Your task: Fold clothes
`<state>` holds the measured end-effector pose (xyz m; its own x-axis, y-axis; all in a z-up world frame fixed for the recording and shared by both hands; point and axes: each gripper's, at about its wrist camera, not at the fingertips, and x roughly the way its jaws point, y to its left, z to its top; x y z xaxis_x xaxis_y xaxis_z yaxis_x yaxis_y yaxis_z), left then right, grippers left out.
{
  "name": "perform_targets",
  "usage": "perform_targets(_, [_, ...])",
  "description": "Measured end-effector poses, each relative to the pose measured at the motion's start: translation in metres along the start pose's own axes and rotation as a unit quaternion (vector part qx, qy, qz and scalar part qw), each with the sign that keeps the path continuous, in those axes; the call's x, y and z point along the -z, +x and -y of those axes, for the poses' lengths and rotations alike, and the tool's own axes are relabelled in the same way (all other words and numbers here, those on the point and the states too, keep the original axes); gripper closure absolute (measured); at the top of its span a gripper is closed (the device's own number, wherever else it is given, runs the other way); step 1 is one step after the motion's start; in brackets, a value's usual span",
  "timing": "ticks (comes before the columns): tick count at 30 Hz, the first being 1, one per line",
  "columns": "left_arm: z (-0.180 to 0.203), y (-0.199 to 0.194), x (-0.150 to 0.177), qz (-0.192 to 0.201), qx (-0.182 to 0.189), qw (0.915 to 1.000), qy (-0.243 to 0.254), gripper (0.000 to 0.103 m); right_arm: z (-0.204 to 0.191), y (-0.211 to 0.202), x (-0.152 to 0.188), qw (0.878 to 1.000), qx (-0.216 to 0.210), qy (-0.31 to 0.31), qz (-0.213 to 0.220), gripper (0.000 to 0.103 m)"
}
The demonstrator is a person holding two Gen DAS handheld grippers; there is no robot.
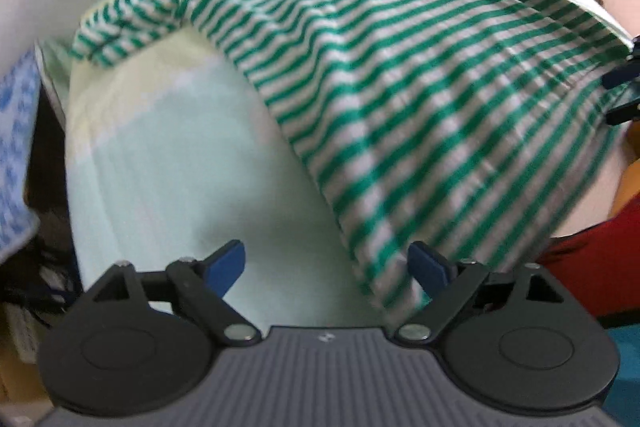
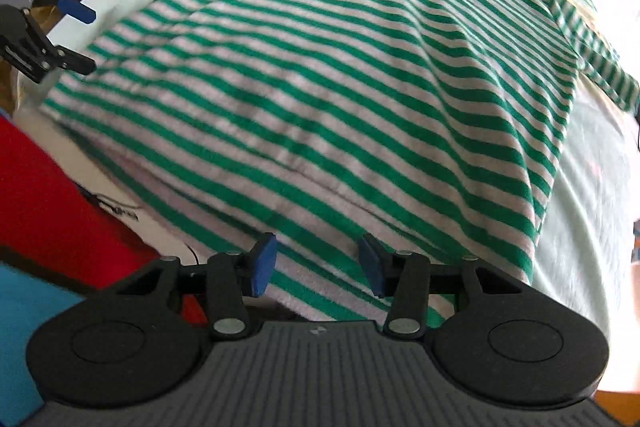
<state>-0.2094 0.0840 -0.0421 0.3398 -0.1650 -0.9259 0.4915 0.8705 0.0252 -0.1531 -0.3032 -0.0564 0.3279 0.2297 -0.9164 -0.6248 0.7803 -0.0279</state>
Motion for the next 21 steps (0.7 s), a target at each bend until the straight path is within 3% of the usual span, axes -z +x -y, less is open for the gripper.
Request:
perform_targets(3, [0.007,-0.001,0.006,-0.006,0.012,0.9997,-0.018,0.011,0.001,0.002,0.000,1.000,0.000,-0.021,0.003,0.054])
perform_targets(5, [0.015,-0.003,0.007,-0.006,0.015,0.9996,-0.021,0.011,0.005,0.001,0.001,1.000,-0.003,-0.023,0.008,0.062])
perform_targets(7, [0.022,-0.008,0.007,0.000,0.003,0.9999,-0.012,0.011,0.011,-0.003,0.002,1.000,-0.006,-0.026,0.014,0.093])
perform_targets(8, [0.024,-0.013,0.006,0.004,-0.001,1.0000,-0.007,0.011,0.015,-0.006,0.002,1.000,-0.013,-0.024,0.016,0.099])
perform_targets(14, [0.039,-0.033,-0.008,0.025,-0.012,0.9986,0.045,0.011,0.012,-0.012,0.003,0.998,-0.033,-0.044,0.028,0.099])
perform_targets(18, [0.060,-0.031,-0.013,0.022,0.010,0.9968,0.076,0.011,0.011,-0.011,0.007,0.997,-0.055,-0.054,0.021,0.099])
perform_targets(19, [0.066,-0.028,-0.012,0.017,0.009,0.9963,0.084,0.014,0.011,-0.011,0.008,0.996,-0.062,-0.054,0.019,0.099])
perform_targets(21, [0.072,-0.017,-0.009,-0.004,0.002,0.9957,0.093,0.029,0.011,-0.011,0.010,0.996,-0.074,-0.053,0.015,0.099])
